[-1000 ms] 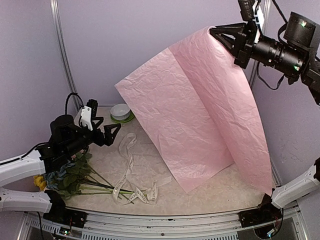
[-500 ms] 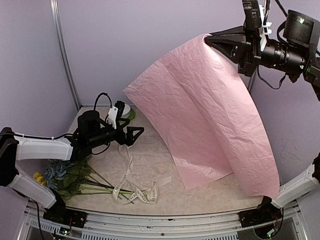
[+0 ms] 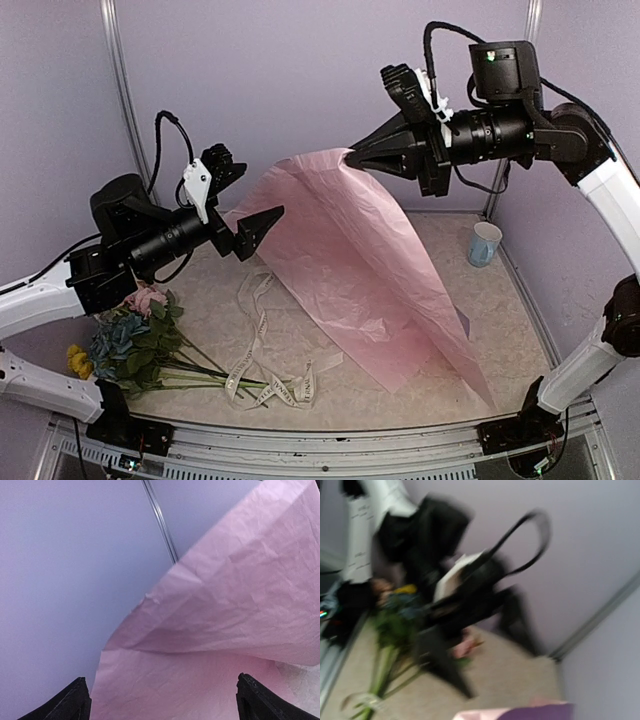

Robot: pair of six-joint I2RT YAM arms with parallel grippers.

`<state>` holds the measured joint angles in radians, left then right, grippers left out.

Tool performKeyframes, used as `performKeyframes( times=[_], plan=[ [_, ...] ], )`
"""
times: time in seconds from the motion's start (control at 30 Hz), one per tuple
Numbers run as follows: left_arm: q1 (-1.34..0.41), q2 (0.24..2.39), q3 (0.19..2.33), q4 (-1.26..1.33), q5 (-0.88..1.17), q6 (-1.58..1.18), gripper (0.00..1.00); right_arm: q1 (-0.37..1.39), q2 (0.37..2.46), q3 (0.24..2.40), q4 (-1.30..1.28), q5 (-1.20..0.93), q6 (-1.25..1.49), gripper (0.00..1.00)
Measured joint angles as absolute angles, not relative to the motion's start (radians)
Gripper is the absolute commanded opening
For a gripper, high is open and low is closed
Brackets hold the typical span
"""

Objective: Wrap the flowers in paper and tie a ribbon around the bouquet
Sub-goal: Pass from the right arm to the left

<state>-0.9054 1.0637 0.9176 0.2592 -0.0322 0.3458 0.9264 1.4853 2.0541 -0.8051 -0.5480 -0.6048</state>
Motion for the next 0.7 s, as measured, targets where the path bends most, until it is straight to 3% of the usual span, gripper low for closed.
performKeyframes(
  times=[0.17,0.47,0.7],
  plan=[
    [-0.969,1.147,1.037,0.176,-0.079,0.484,0.99,0.927,1.526,2.063,-0.858,-0.618,-0.621,0.00],
    [-1.022,1.179,1.045,0.104,-0.168,0.722,0.99,0.929,1.528,2.076,-0.901,-0.685,-0.643,0.00],
    [-0.940,1.116,1.108,0.028,-0.049,0.767,0.99,0.937,1.536,2.080,-0.928,-0.678,-0.654,0.00]
  ],
)
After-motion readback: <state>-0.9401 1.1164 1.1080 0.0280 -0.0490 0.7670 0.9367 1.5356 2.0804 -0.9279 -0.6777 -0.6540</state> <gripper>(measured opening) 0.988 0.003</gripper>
